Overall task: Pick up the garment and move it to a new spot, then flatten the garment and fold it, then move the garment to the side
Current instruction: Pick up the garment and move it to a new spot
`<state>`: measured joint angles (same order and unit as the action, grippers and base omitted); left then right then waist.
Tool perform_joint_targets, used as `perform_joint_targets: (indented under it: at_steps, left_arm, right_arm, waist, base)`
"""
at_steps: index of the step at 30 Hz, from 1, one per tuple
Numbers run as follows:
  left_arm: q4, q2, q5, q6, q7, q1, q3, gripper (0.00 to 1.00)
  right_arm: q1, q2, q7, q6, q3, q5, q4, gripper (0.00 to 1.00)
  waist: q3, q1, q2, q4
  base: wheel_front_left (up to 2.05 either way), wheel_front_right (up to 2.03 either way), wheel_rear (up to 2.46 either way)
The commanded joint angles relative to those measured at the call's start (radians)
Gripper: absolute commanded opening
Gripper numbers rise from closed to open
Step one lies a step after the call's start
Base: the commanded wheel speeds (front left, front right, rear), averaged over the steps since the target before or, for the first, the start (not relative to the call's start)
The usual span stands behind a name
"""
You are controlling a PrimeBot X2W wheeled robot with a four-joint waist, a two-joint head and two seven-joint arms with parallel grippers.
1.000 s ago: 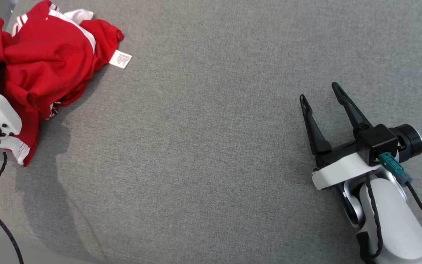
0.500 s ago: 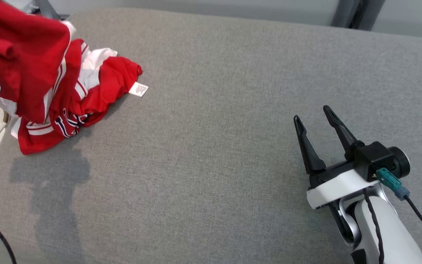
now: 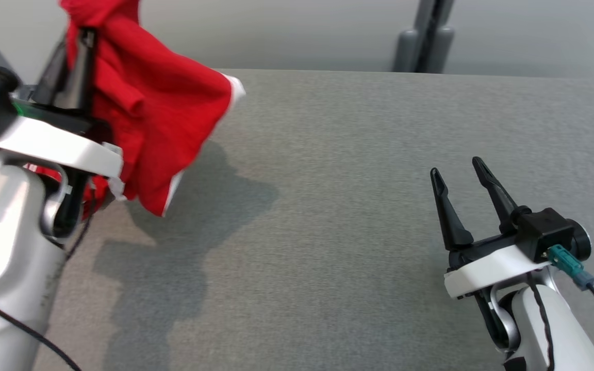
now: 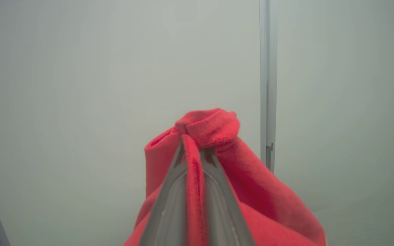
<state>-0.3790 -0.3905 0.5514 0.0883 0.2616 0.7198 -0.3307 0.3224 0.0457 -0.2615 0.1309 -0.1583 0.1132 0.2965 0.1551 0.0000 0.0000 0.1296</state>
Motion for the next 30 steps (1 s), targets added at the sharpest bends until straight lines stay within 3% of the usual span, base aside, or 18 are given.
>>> perform_joint_targets:
  at_steps: [1, 12, 20, 26, 27, 29, 30]
  left_arm:
    - [0.012, 0.006, -0.004, 0.002, 0.005, -0.013, -0.005, 0.0]
    - [0.018, 0.146, -0.009, 0.001, 0.0, -0.007, -0.108, 0.0]
    - [-0.126, 0.206, -0.058, -0.006, 0.003, 0.045, -0.158, 0.0]
    - [-0.24, 0.25, -0.089, 0.004, 0.004, 0.051, -0.176, 0.0]
    - [-0.263, 0.253, -0.103, 0.008, 0.004, 0.05, -0.191, 0.07]
    - [-0.289, 0.256, -0.124, 0.015, 0.004, 0.059, -0.214, 0.87]
    - [-0.297, 0.26, -0.127, 0.018, 0.004, 0.061, -0.215, 1.0]
  right_arm:
    - [-0.002, 0.006, -0.003, 0.0, 0.005, 0.002, -0.005, 1.0]
    - [0.0, 0.006, -0.003, 0.0, 0.078, 0.011, -0.048, 1.0]
    - [0.007, 0.005, -0.003, 0.0, 0.093, 0.041, -0.08, 1.0]
    - [-0.004, 0.005, -0.003, 0.0, 0.094, 0.066, -0.09, 1.0]
    - [-0.005, 0.005, -0.003, 0.0, 0.093, 0.068, -0.09, 1.0]
    - [-0.006, 0.005, -0.003, 0.0, 0.092, 0.071, -0.092, 1.0]
    - [-0.006, 0.005, -0.003, 0.0, 0.094, 0.072, -0.093, 1.0]
  waist:
    - [-0.009, 0.0, 0.0, -0.051]
    - [0.06, 0.0, 0.0, -0.277]
    - [0.139, 0.0, 0.0, -0.436]
    - [0.162, 0.0, 0.0, -0.511]
    - [0.163, 0.0, 0.0, -0.517]
    - [0.164, 0.0, 0.0, -0.522]
    - [0.164, 0.0, 0.0, -0.522]
  base:
    - [0.0, 0.0, 0.0]
    - [0.0, 0.0, 0.0]
    - [0.0, 0.0, 0.0]
    - [0.0, 0.0, 0.0]
    - [0.0, 0.0, 0.0]
    - [0.0, 0.0, 0.0]
    - [0.0, 0.0, 0.0]
